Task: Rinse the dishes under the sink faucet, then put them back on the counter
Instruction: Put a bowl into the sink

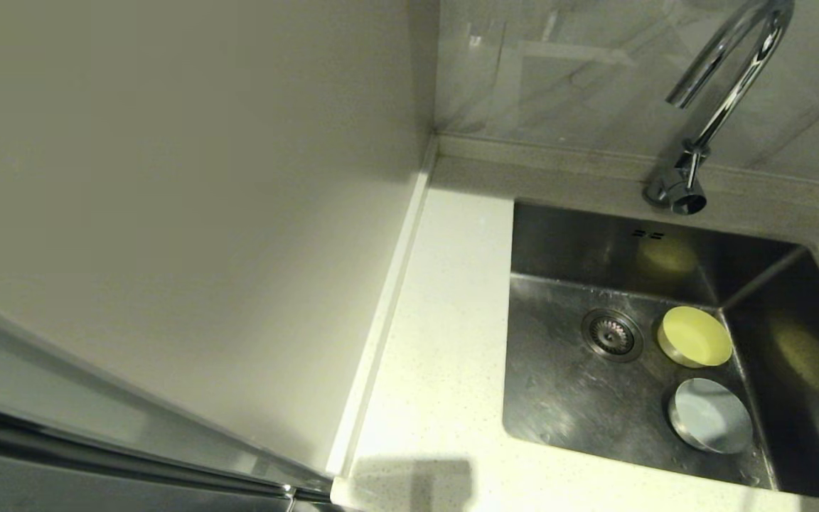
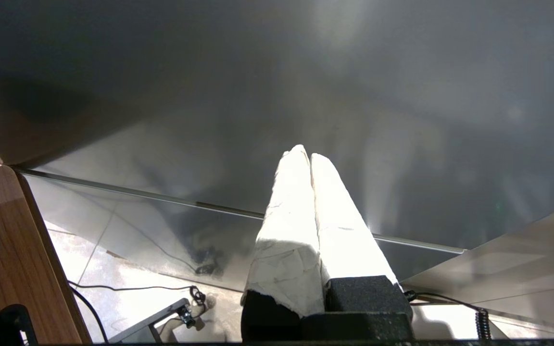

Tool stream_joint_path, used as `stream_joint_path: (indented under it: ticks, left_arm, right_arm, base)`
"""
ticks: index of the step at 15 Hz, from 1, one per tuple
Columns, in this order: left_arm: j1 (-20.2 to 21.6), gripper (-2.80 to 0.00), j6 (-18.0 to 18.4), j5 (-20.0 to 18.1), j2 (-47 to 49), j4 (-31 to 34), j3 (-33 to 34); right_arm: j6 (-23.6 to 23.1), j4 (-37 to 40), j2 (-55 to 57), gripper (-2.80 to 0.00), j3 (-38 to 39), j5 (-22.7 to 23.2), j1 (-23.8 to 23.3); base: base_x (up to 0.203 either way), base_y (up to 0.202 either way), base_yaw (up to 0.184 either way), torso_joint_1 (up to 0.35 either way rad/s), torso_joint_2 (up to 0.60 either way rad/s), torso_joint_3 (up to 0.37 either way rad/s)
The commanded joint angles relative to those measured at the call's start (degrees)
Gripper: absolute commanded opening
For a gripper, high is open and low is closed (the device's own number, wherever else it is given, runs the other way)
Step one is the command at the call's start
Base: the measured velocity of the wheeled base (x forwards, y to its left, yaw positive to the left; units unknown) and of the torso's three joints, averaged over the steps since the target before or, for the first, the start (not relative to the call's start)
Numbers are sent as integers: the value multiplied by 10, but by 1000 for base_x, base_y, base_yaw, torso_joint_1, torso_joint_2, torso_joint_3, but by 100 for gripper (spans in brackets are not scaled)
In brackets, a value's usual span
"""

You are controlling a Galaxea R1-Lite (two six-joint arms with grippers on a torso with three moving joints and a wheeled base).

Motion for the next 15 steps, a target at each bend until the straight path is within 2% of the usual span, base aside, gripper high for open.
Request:
stream_joint_path:
  ticks: [1, 5, 9, 11, 15]
  left_arm:
    - [0, -280, 0, 0, 0, 0, 2]
    - [0, -280, 0, 0, 0, 0, 2]
    - [0, -280, 0, 0, 0, 0, 2]
    - [0, -280, 0, 0, 0, 0, 2]
    - [0, -280, 0, 0, 0, 0, 2]
  right_arm:
    - [3, 3, 30, 0, 13, 1, -24]
    - [5, 0, 106, 0, 47, 33, -74]
    - [-6, -21, 152, 0, 55, 45, -126]
    - [-15, -21, 158, 0, 58, 47, -134]
    - [-20, -21, 169, 0, 76, 85, -139]
  base:
    - [0, 0, 0, 0, 0, 0]
    - [0, 0, 0, 0, 0, 0]
    - [0, 0, 0, 0, 0, 0]
    - [0, 0, 0, 0, 0, 0]
    - [0, 0, 0, 0, 0, 0]
